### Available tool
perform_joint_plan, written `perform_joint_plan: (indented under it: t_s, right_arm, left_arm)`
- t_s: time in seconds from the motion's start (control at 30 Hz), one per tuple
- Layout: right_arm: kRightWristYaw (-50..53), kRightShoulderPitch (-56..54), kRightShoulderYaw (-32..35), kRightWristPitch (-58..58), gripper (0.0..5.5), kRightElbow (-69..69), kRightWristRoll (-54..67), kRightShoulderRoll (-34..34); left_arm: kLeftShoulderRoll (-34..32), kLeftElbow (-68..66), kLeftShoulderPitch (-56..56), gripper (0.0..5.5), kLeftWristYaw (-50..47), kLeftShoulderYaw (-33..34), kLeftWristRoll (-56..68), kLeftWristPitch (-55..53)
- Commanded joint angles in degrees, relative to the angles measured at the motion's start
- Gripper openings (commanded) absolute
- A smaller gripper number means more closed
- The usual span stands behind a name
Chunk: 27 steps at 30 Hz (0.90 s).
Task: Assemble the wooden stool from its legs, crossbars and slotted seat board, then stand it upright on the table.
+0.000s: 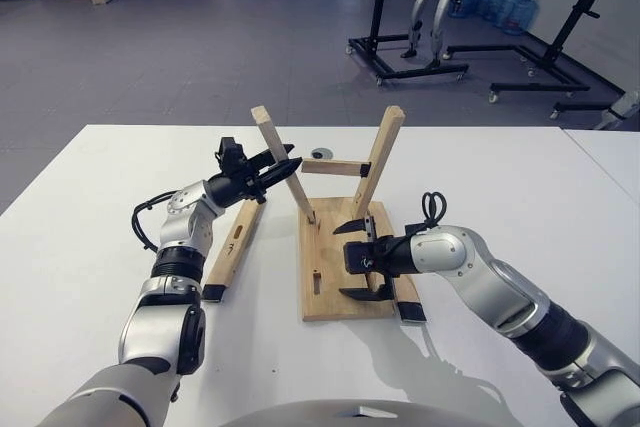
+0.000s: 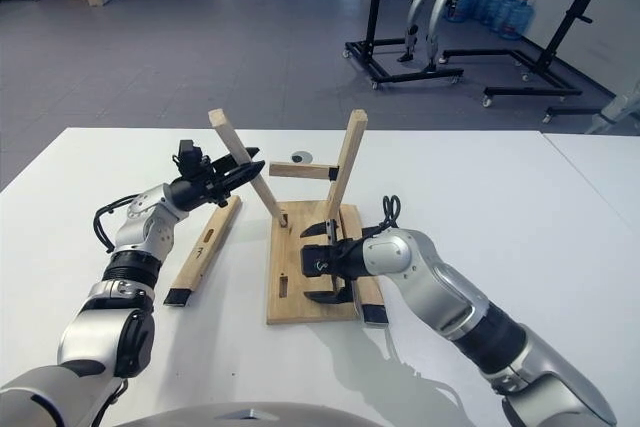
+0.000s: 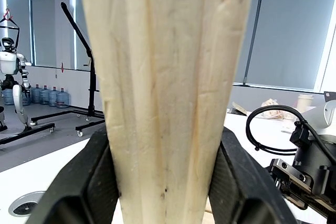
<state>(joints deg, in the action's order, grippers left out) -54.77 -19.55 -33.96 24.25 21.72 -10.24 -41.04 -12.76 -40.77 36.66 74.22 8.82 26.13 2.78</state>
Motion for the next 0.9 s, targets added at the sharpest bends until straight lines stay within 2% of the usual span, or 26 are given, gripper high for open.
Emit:
perform_joint_plan:
  t_s: [0.03, 0.33, 0.5, 0.57, 0.77, 0.9]
  right_arm:
    - [-3.1, 4.6, -2.1, 0.9, 5.40, -1.7, -2.0, -4.0]
    - [-3.5, 5.1, 0.1, 0.9, 5.40, -1.2, 0.2, -4.6]
    - [-2.4, -0.4, 8.4, 10.0, 5.40, 2.0, 13.0, 5.3]
    - [-2.2, -2.0, 9.3, 13.3, 5.40, 3.7, 15.7, 7.7]
    - [-2.1, -2.6, 5.3, 12.3, 5.40, 3.0, 13.5, 7.3]
    - [-0.9, -3.2, -0.4, 7.5, 5.40, -1.2, 6.4, 6.2]
  left_arm:
    - [-0.4, 0.6, -1.0, 2.02, 0.1, -0.7, -0.8, 1.0]
    - [0.7, 0.1, -0.6, 2.02, -0.4, -1.3, -1.0, 2.0]
    - [-0.2, 2.0, -0.9, 2.02, -1.0, -0.7, 0.1, 1.0]
    - [-0.2, 1.7, -0.3, 2.02, -1.0, -0.7, 0.1, 0.8]
    - [0.2, 1.4, -0.4, 2.02, -0.7, -1.1, -0.2, 1.2]
    - [0.4, 1.5, -0.8, 2.02, -0.9, -1.5, -0.5, 1.6]
